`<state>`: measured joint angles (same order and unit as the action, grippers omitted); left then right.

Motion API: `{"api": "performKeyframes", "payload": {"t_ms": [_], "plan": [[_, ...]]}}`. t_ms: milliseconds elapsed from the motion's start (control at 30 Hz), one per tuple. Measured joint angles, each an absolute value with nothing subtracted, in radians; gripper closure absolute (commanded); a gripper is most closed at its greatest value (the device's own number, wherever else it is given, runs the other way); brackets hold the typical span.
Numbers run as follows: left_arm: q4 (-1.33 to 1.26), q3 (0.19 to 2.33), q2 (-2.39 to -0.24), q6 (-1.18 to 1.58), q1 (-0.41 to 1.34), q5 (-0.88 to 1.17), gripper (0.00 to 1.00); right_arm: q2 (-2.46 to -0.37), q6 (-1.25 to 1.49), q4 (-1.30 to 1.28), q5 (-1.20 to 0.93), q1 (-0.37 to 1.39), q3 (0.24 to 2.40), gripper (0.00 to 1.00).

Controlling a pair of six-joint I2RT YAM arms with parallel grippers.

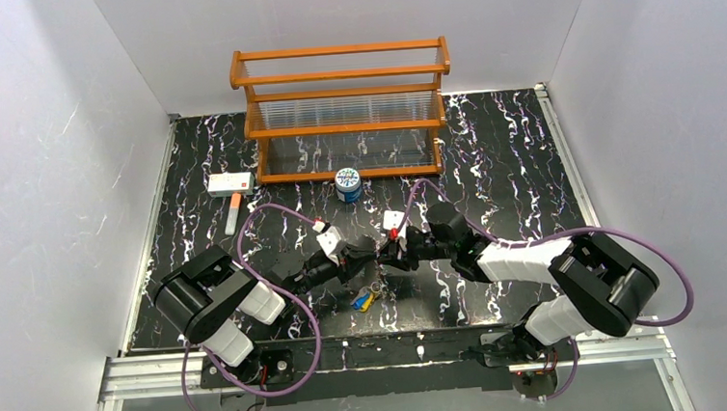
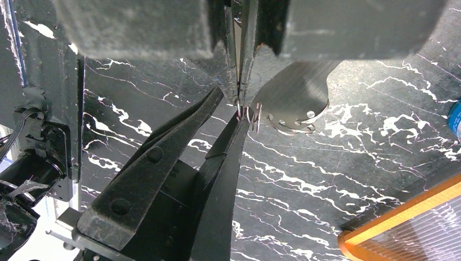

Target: Put the keys on the keyring

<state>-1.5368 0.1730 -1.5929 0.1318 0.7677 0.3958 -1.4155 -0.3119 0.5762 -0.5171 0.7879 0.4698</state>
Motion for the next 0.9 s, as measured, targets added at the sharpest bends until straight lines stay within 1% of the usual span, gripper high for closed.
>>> {"api": "performKeyframes", "payload": {"t_ms": [200,400,467,567,600,667,700,867,900], "plan": [[-1.541,0.173,-1.591,0.131,0.767,0.392,1.00,-1.383,-0.295,0.605,-0.485,0.787,0.455,0.62],[-1.541,0.173,-1.591,0.131,0.767,0.391,1.00,-1.349,-0.287,0.631,-0.475,0.786,0.439,0.63],[-1.541,0.173,-1.589,0.131,0.767,0.392,1.00,-1.341,-0.287,0.639,-0.483,0.786,0.432,0.67],[-1.541,0.173,-1.589,0.131,0.767,0.392,1.00,-1.340,-0.289,0.650,-0.508,0.785,0.430,0.78],[-1.541,0.173,-1.589,0.131,0.767,0.392,1.00,-1.340,-0.288,0.653,-0.516,0.785,0.430,0.83],[-1.541,0.173,-1.588,0.131,0.767,0.390,1.00,-1.340,-0.290,0.654,-0.529,0.783,0.430,0.97],[-1.540,0.173,-1.588,0.131,0.767,0.389,1.00,-1.340,-0.290,0.655,-0.537,0.781,0.430,0.99],[-1.538,0.173,-1.587,0.127,0.767,0.389,1.00,-1.340,-0.293,0.653,-0.553,0.774,0.430,0.99],[-1.536,0.173,-1.586,0.125,0.767,0.389,0.98,-1.340,-0.295,0.651,-0.554,0.774,0.430,0.99]]}}
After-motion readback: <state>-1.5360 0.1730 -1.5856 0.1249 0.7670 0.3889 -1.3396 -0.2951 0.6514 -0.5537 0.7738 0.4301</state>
